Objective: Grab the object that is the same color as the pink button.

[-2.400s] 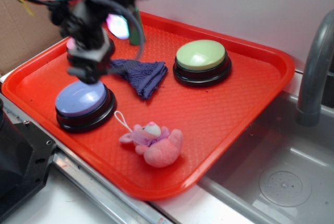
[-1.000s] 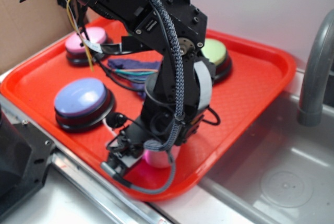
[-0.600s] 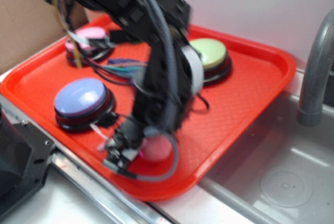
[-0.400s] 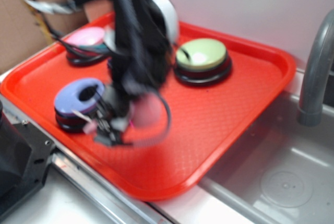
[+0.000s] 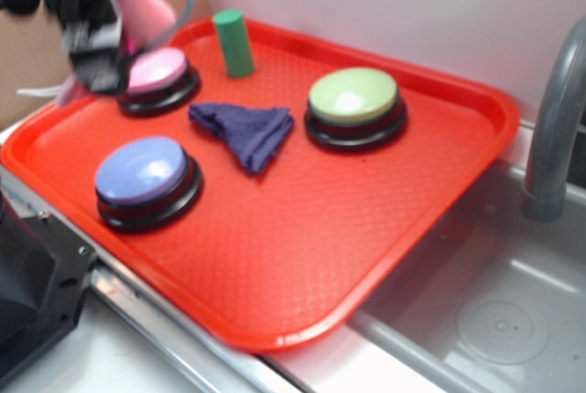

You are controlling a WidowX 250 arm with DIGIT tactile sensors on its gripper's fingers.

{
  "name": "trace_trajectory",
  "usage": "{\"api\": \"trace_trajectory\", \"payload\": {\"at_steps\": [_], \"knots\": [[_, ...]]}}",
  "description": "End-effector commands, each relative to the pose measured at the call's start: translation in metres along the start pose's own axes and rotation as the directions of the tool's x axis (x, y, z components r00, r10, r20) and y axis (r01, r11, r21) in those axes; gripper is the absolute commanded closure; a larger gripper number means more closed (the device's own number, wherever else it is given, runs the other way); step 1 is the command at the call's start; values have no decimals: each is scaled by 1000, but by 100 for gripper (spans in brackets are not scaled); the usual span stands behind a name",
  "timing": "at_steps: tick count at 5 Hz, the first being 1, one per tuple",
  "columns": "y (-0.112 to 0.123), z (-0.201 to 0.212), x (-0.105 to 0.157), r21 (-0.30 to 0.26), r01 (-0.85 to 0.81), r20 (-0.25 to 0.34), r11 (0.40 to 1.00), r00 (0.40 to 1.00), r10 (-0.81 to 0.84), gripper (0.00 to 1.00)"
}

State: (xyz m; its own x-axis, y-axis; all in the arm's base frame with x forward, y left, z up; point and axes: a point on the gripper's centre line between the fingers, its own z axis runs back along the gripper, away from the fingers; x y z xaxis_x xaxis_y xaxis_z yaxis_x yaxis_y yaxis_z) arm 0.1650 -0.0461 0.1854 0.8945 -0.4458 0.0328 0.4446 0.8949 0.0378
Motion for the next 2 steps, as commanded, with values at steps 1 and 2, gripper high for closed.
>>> {"api": "trace_trajectory", "payload": {"at_steps": [1,2], "knots": [[-15,33,4,29,-501,1,865,865,501,100],[-17,34,11,27,-636,-44,771,770,636,100]]}}
